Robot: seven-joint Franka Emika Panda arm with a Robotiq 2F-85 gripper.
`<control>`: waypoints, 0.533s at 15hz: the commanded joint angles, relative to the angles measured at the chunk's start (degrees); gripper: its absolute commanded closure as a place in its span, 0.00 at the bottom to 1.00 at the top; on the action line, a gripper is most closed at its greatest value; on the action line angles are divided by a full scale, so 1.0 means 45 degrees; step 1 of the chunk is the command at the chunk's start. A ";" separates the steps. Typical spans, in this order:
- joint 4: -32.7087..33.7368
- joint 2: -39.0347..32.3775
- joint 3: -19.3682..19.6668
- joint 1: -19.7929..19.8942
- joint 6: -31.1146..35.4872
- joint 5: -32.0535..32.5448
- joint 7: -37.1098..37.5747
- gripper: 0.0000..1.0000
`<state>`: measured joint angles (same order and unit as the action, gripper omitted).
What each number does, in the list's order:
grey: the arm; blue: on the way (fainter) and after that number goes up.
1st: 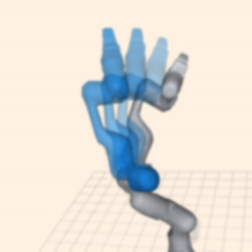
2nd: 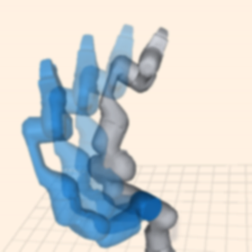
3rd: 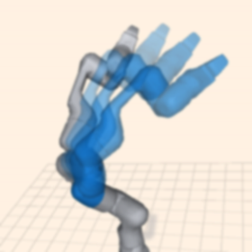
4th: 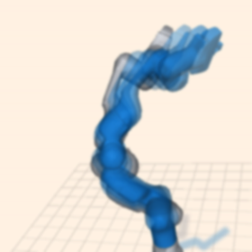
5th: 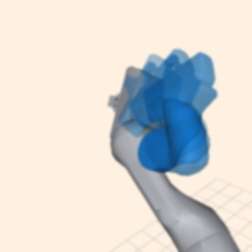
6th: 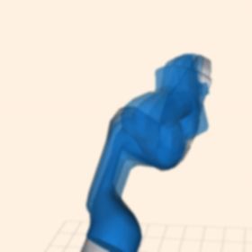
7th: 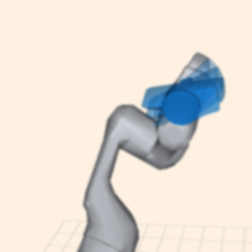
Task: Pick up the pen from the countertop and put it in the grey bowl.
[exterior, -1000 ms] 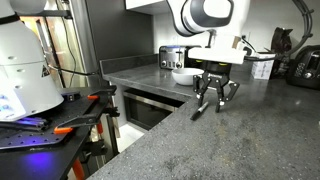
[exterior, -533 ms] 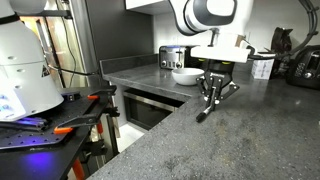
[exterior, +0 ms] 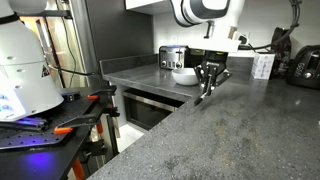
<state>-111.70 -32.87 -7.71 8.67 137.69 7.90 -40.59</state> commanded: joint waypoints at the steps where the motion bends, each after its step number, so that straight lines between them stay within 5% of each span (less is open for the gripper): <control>1: -0.0895 0.1114 -0.0752 0.0173 0.0540 -0.1002 -0.0252 0.97; 8: -0.1610 0.2307 -0.1864 -0.0597 0.1141 -0.2457 -0.0292 0.97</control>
<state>-116.39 -24.84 -15.66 7.36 140.36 -1.55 -40.59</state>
